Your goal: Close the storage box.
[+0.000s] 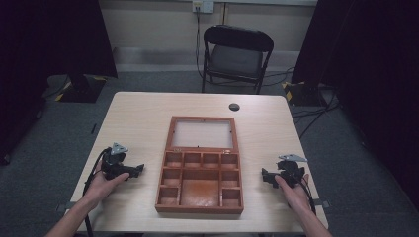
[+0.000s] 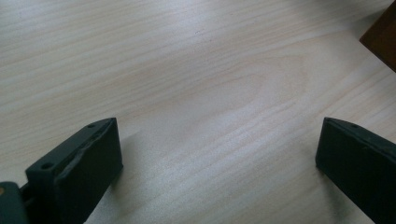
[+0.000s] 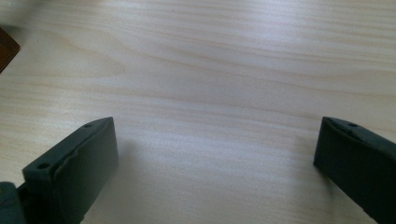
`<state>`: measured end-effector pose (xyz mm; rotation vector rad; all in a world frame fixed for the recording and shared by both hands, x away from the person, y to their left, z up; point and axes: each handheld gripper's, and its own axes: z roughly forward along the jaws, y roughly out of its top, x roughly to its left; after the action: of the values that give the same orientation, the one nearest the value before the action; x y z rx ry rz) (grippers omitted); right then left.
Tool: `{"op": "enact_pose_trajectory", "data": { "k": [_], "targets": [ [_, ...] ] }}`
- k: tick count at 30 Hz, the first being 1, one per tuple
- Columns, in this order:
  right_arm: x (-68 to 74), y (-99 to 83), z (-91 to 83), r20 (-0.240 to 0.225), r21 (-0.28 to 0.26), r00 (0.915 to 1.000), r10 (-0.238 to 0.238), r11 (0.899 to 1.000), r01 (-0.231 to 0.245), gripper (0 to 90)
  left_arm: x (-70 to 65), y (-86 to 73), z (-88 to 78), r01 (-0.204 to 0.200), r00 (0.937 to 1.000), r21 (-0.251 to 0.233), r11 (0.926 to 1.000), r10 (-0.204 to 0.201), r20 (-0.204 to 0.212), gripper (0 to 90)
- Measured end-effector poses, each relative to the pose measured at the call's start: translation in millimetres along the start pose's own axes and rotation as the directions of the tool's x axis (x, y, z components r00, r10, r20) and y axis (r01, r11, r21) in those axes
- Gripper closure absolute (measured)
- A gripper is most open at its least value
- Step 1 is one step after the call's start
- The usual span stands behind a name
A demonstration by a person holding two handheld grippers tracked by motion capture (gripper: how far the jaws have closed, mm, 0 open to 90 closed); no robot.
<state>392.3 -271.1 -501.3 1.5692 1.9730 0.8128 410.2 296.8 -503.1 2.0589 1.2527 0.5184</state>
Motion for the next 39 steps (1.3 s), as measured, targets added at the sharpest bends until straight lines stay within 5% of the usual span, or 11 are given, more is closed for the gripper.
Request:
{"op": "enact_pose_trajectory", "data": {
  "k": [6, 11, 15, 17, 25, 28, 30, 35, 37, 39],
  "targets": [
    [2.0, 0.4, -0.2, 0.014, 0.004, 0.9998, 0.014, 1.0, -0.014, 0.0, -1.2, 2.7, -1.1, -0.01, 0.9999, 0.027, 0.9996, 0.01, 0.005, 0.5],
    [-0.9, 1.6, -3.4, -0.015, 0.031, 0.9999, 0.002, 1.0, -0.002, 1.2, 0.2, 5.0, -3.8, 0.008, 0.9999, 0.028, 0.9996, -0.008, -0.007, 10.2],
    [-2.1, 5.4, -6.9, -0.009, 0.014, 0.9995, 0.029, 0.999, -0.029, 19.2, 3.4, 6.9, -4.2, 0.017, 0.9998, 0.024, 0.9996, -0.017, 0.006, 15.6],
    [-1.4, 8.1, -8.6, -0.017, 0.002, 0.9994, 0.029, 1.0, -0.029, 12.1, 3.1, 8.0, -3.8, 0.027, 0.9995, 0.022, 0.9994, -0.027, 0.015, 16.8],
    [6.6, 21.7, -12.8, -0.059, -0.048, 0.9982, -0.003, 0.999, 0.0, 14.4, 0.0, 22.8, -7.3, -0.005, 0.9993, 0.001, 1.0, 0.005, 0.037, 16.3],
    [8.7, 26.3, -12.5, -0.076, -0.048, 0.9971, -0.002, 0.999, -0.001, 14.4, -1.9, 26.6, -7.4, 0.016, 0.9978, -0.023, 0.9996, -0.015, 0.064, 16.6],
    [11.7, 38.1, -12.3, -0.079, -0.07, 0.9969, 0.002, 0.998, -0.007, 14.4, -6.2, 31.5, -6.3, -0.029, 0.9964, 0.003, 0.9996, 0.028, 0.08, 16.8],
    [16.8, 53.7, -10.8, -0.088, -0.083, 0.996, -0.012, 0.997, 0.004, 15.3, -9.6, 42.8, -7.4, -0.022, 0.9958, -0.05, 0.9985, 0.027, 0.087, 17.3],
    [19.4, 60.8, -10.1, -0.097, -0.103, 0.995, -0.025, 0.995, 0.015, 15.6, -9.9, 47.7, -3.9, -0.047, 0.9914, -0.037, 0.9982, 0.051, 0.12, 17.9],
    [21.9, 66.7, -8.9, -0.109, -0.108, 0.9938, -0.021, 0.994, 0.009, 15.7, -10.1, 52.3, -2.3, -0.053, 0.9921, -0.046, 0.9976, 0.058, 0.111, 17.9]
  ]
}}
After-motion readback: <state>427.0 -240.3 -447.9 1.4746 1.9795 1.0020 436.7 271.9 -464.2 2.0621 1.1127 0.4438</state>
